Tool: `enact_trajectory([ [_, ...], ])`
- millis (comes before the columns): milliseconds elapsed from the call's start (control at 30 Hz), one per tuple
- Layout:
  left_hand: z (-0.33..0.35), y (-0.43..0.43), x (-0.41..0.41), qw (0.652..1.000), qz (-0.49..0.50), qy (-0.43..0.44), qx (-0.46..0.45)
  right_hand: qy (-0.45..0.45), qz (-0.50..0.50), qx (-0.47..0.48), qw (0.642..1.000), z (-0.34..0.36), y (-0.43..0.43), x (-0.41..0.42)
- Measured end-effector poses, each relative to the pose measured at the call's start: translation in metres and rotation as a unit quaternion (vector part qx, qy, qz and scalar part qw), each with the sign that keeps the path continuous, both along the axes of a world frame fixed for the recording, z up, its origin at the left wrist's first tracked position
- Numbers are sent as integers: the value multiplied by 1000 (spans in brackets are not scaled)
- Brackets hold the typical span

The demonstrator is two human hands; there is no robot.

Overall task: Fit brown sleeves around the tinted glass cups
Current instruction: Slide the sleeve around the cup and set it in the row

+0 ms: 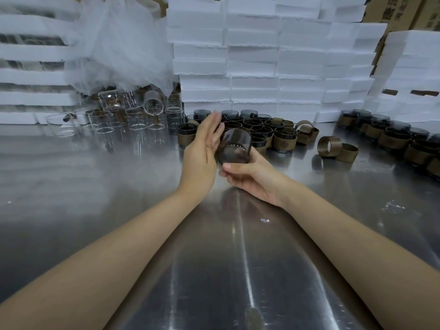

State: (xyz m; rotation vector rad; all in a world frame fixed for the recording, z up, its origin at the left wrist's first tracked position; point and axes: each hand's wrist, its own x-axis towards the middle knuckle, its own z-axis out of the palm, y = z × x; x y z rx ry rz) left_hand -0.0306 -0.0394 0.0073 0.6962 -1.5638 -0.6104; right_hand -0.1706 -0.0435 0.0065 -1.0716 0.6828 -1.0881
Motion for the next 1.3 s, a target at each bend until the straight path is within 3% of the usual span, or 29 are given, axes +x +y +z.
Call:
enact_trajectory([
  [67,1,-1,1,999,32,-12,-22,34,-71,-55,995,-3,-5,-2],
  [200,-3,-2,2,966,82,-177,-171,149,-198,-158,956,-10,-11,-7],
  [300,-6,3,-7,889,67,-373,-257,292,-248,-240,892,-12,-14,-8],
  [367,-8,4,-10,848,111,-446,-265,351,-241,-288,858,-12,-12,-3],
  [433,-6,5,-11,861,151,-424,-237,405,-258,-313,820,-10,-7,4],
  [600,-4,8,-8,954,175,-226,-90,391,-217,-348,824,-6,5,11],
  [700,0,8,-4,990,111,-69,47,427,-185,-359,809,-6,8,14],
  [800,10,5,-3,968,3,124,219,398,-161,-368,825,-5,11,14],
  [867,12,3,0,932,-72,182,304,369,-132,-376,840,-3,12,12],
  [967,7,-1,3,893,-160,213,362,341,-86,-374,858,0,12,8],
  [1067,5,-5,-2,875,-163,243,386,286,-59,-334,896,-1,9,8],
  [1133,1,-8,-7,886,-142,229,378,230,-77,-276,930,-1,6,8],
  [1200,-2,-6,-11,915,-134,161,344,189,-135,-214,949,-1,2,8],
  [1300,-6,-1,-17,940,-138,41,310,241,-220,-180,928,2,-6,4],
])
